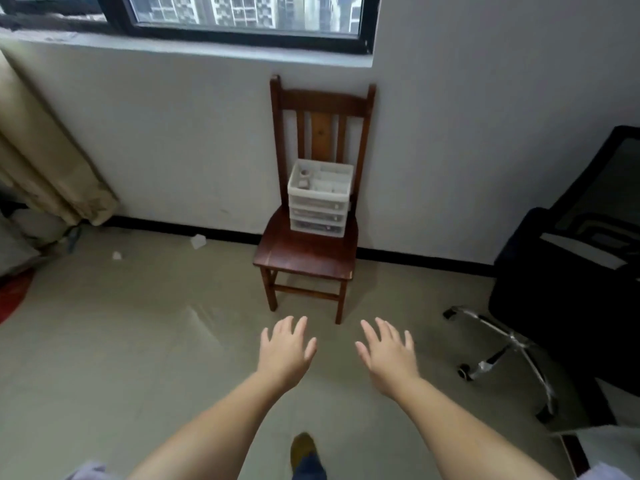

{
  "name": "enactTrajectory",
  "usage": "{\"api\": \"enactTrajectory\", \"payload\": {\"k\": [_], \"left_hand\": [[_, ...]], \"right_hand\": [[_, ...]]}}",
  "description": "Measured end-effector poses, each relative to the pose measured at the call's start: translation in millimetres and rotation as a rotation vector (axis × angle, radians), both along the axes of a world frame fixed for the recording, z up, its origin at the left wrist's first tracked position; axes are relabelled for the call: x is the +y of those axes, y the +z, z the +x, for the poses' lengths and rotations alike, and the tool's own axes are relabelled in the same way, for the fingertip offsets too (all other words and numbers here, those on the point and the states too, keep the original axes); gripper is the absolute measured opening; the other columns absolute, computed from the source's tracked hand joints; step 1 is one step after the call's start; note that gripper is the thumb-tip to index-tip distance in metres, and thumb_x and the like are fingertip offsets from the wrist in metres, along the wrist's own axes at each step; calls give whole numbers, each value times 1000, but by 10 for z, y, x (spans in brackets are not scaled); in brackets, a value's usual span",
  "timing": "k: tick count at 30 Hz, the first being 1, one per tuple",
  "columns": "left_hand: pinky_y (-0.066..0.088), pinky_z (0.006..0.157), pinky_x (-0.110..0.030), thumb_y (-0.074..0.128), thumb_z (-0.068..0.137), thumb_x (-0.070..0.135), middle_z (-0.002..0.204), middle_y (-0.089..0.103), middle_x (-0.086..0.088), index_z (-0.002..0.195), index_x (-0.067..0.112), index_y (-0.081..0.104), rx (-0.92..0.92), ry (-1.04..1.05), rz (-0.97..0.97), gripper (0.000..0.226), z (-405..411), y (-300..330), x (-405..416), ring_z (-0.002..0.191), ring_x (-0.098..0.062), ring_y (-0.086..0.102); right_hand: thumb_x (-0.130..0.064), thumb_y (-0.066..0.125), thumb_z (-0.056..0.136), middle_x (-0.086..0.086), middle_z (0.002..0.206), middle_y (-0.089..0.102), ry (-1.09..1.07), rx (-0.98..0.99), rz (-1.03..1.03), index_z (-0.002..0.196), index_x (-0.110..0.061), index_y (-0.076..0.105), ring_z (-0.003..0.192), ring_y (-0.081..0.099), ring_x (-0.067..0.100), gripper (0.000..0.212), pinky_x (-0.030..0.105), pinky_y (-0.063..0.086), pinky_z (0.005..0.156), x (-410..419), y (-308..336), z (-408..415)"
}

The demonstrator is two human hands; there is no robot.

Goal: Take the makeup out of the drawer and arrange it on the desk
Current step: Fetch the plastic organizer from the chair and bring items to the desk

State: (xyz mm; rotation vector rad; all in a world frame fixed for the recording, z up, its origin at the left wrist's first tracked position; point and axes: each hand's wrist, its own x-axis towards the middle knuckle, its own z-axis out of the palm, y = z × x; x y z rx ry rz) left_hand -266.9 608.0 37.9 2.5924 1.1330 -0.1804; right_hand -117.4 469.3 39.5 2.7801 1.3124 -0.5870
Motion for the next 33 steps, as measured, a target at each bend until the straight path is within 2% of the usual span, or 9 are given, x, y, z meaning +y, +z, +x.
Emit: {"api": "enactTrajectory", "payload": {"k": [11, 18, 20, 22, 24, 26, 29, 31, 33], "left_hand": [[20, 111, -42, 35, 96, 43, 143, 37, -1, 141, 23, 32, 32, 22, 20, 49, 1312, -74, 1966, 134, -17, 32], [21, 112, -44, 39, 96, 31, 128, 50, 1, 132, 22, 44, 84, 54, -5, 37, 2346, -197, 3164, 126, -18, 42], [20, 112, -45, 40, 95, 30, 125, 53, 1, 128, 22, 47, 65, 69, -13, 35, 2604, -199, 3490, 123, -18, 44], [19, 112, -45, 40, 95, 27, 122, 54, 1, 124, 22, 52, 39, 80, -18, 32, 2819, -216, 3800, 120, -19, 46], [18, 112, -44, 40, 93, 24, 121, 55, 1, 122, 22, 54, 30, 79, -12, 32, 3015, -259, 4105, 118, -19, 47], [17, 112, -43, 42, 91, 20, 121, 56, 0, 120, 21, 55, -2, 42, -1, 32, 3221, -360, 4405, 118, -20, 47], [11, 114, -44, 42, 90, 16, 121, 56, -2, 119, 18, 57, 13, -107, -23, 32, 3501, -555, 4809, 119, -22, 46], [8, 114, -44, 43, 91, 18, 121, 55, -3, 119, 17, 57, 9, -183, -25, 31, 3639, -654, 5043, 120, -23, 46], [6, 114, -44, 43, 92, 21, 121, 53, -5, 118, 16, 57, 64, -248, -5, 30, 3697, -730, 5238, 119, -24, 46]], "right_hand": [[-46, 19, 100, 3, 158, 15, 42, 10, -5, 150, -28, 13, 145, 11, 17, 54, 45, 7, 116, 1874, -30, 1530], [-37, 33, 99, 2, 151, 30, 225, -50, -4, 142, -24, 31, 140, 25, 17, 45, 40, 18, 114, 3207, -148, 2785], [-31, 36, 99, 3, 144, 39, 296, -30, 1, 136, -21, 40, 133, 35, 21, 39, 39, 26, 110, 3629, -123, 3085], [-20, 39, 98, 6, 135, 47, 358, 11, 19, 130, -16, 48, 121, 45, 25, 34, 37, 38, 99, 4069, -145, 3318], [-8, 42, 95, 8, 133, 48, 387, 84, 29, 130, -12, 50, 117, 48, 27, 36, 36, 44, 93, 4496, -190, 3488], [-6, 41, 95, 8, 134, 47, 393, 144, 53, 132, -13, 48, 117, 49, 27, 39, 36, 45, 93, 4908, -313, 3630], [-13, 38, 97, 7, 137, 46, 351, 255, 123, 130, -15, 50, 121, 47, 26, 36, 35, 42, 98, 5455, -513, 3760], [-14, 40, 96, 7, 131, 50, 368, 240, 142, 125, -17, 53, 119, 48, 26, 32, 37, 42, 97, 5737, -643, 3834], [-15, 43, 94, 6, 118, 53, 348, 261, 147, 116, -21, 55, 111, 50, 26, 26, 34, 43, 89, 5920, -758, 3903]]}}
